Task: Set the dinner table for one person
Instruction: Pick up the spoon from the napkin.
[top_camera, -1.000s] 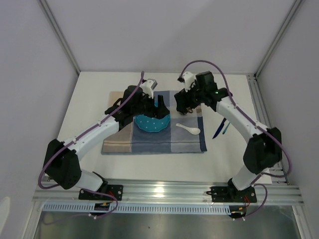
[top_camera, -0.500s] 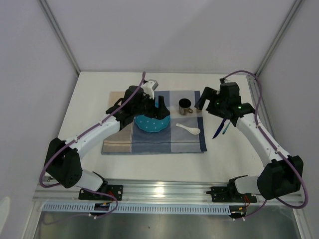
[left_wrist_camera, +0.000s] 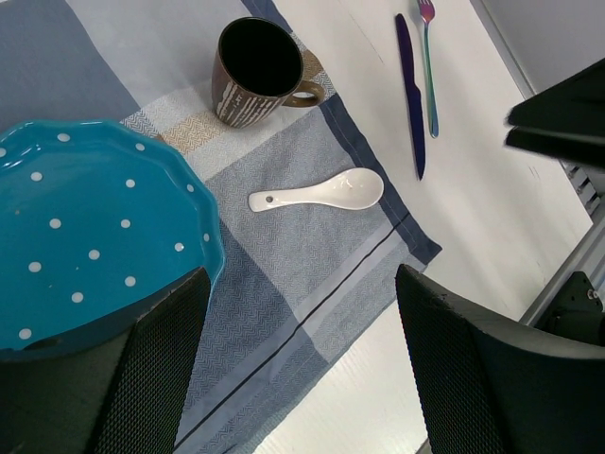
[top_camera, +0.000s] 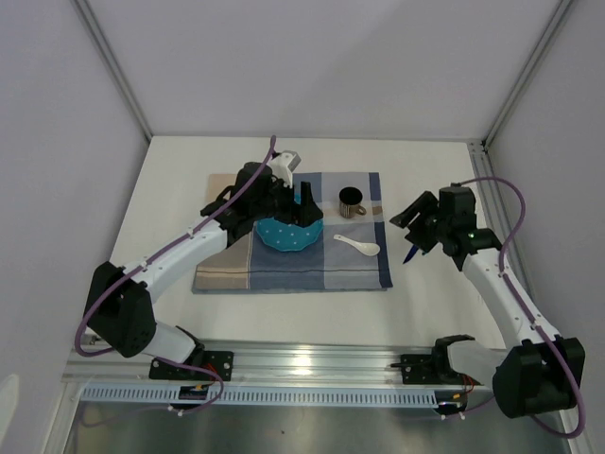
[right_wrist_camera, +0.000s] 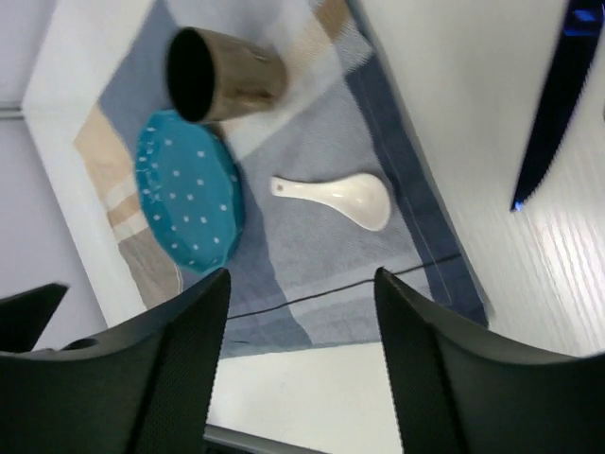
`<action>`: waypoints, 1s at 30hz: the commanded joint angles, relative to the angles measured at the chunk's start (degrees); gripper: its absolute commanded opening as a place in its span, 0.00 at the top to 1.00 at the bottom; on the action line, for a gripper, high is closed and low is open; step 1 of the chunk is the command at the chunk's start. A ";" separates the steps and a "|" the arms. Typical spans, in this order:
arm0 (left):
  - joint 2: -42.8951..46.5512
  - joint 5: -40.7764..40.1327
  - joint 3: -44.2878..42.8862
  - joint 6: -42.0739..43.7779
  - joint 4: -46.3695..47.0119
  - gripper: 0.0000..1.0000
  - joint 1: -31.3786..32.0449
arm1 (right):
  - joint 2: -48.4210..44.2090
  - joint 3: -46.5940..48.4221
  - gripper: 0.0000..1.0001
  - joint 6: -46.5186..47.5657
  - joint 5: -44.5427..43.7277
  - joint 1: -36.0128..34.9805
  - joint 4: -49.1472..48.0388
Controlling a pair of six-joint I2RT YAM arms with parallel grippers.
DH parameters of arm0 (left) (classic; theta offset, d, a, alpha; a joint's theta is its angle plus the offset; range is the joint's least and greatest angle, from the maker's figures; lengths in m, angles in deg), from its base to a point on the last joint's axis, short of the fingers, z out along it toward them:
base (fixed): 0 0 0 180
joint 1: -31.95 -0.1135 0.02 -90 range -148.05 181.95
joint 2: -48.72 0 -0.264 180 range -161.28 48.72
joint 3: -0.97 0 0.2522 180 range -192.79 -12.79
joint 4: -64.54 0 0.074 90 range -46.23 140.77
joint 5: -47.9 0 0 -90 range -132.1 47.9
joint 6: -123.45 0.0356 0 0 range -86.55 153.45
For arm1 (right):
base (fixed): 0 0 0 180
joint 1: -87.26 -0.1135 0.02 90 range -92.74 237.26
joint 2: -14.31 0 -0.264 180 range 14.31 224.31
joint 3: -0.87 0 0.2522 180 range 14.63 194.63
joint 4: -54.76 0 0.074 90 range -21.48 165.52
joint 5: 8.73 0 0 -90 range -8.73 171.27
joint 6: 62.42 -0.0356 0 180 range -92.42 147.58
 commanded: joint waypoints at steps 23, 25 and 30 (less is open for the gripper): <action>-1.68 2.64 -2.55 0.88 0.97 0.17 -0.17 | 29.49 7.61 0.68 -5.88 -11.14 -7.69 11.22; -1.59 2.73 -2.02 0.70 1.23 0.17 -0.17 | 30.99 8.39 0.68 -5.97 -11.48 -8.65 10.33; -0.36 2.64 -0.96 0.61 1.41 0.17 -0.17 | 33.46 10.33 0.68 -6.15 -10.96 -9.44 9.90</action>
